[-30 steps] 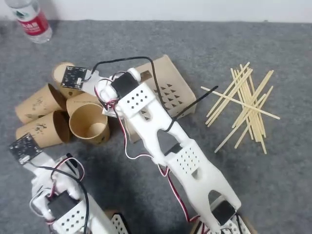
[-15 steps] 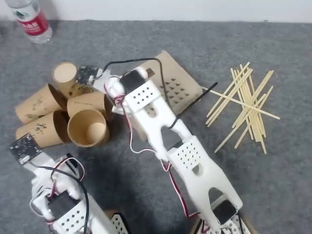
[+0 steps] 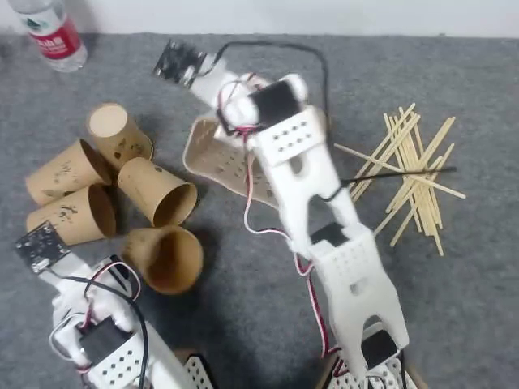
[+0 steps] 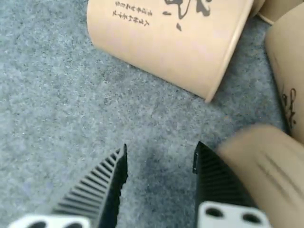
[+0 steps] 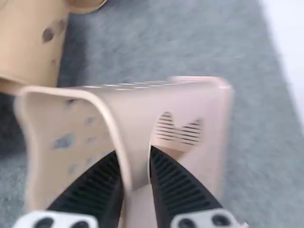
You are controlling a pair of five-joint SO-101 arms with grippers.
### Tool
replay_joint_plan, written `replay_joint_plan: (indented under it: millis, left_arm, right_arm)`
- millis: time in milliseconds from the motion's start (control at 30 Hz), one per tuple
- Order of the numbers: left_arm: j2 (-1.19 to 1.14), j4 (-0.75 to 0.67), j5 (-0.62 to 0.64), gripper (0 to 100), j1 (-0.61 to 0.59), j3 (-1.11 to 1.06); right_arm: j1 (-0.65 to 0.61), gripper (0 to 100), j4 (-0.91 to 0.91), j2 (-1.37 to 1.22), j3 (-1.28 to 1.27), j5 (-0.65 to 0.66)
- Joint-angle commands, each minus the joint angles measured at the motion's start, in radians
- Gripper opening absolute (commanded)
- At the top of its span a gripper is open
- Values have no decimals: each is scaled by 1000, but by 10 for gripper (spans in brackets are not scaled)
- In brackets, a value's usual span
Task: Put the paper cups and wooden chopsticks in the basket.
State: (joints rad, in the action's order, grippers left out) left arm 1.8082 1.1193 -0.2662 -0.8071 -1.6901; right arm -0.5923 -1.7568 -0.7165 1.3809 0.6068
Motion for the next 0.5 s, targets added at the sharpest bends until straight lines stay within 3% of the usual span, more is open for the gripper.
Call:
replay_joint_plan:
  millis: [0,233,467]
  left_arm:
    - [12,5,2,216,9,7]
    - [12,5,2,216,9,7]
    - [12,6,2,216,9,7]
  right_arm:
    - [44,8,-38,165,17,-106]
    - [111,8,-41,297,-23,-315]
    - [128,8,-39,464,-457,-350]
